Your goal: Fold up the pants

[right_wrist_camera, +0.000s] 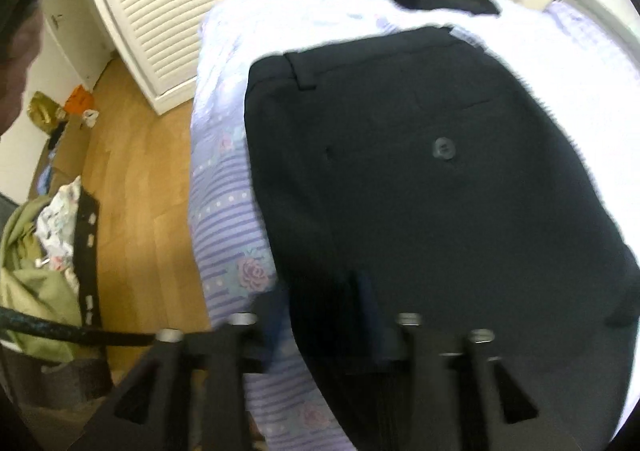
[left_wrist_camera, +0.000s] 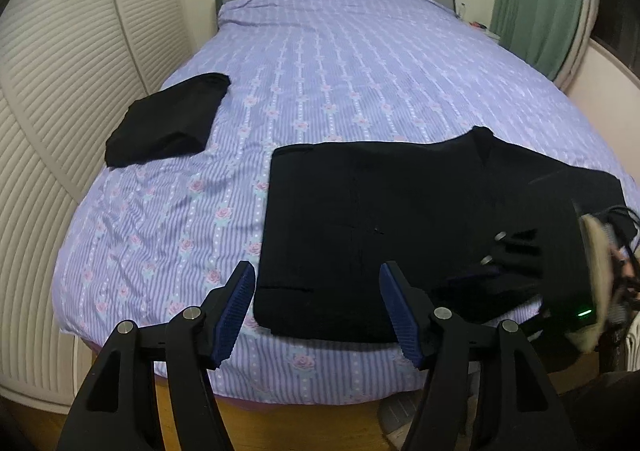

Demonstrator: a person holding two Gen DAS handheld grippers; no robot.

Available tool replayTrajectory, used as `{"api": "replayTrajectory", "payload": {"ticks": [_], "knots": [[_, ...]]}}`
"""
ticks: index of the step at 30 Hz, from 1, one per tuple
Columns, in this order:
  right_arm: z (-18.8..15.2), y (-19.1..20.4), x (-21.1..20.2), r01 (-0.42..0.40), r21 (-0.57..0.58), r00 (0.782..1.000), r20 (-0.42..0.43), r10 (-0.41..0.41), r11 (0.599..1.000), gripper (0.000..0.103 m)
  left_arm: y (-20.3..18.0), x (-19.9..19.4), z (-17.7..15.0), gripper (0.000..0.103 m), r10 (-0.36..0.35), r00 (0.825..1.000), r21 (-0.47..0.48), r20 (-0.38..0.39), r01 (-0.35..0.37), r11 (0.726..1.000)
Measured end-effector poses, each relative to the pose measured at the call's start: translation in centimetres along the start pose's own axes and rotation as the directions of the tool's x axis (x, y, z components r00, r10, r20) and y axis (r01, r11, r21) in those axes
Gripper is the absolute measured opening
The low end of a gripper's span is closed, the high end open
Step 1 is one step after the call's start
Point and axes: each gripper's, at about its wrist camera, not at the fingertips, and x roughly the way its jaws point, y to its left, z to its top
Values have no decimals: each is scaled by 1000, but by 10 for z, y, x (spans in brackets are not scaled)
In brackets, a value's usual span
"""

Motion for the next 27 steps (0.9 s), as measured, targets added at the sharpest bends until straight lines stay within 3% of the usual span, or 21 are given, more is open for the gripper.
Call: {"api": "replayTrajectory", "payload": {"ticks": [5,8,11,15,18,22,25,27], "knots": [[-20,-6,-58,91,157,992,70,-103,983,52,-26,-7,7,66,-22,1000,7,21,22,1000],[-44,-14,-94,165,293,979,68,-192,942,52,-51,-3,14,69,-30,999,17,38,30,999],[-73,-30,-124,244,427,959,26,-281,871,52,-79,12,22,70,-61,998,45,33,60,997],[-119,-61,-151,352,563,921,-68,-383,747,52,-120,29,41,70,-100,994,89,53,95,991],[-156,-90,-164,410,637,891,-126,-436,653,52,-153,42,56,70,-119,991,132,63,110,985],[-198,-132,-183,467,679,853,-177,-491,567,52,-202,63,81,70,-122,989,200,86,103,974],[-230,-171,-203,464,699,849,-175,-498,545,52,-232,80,101,70,-125,987,228,102,99,969],[-241,-196,-207,421,700,874,-144,-464,577,52,-247,91,112,70,-124,986,248,113,93,964]]}}
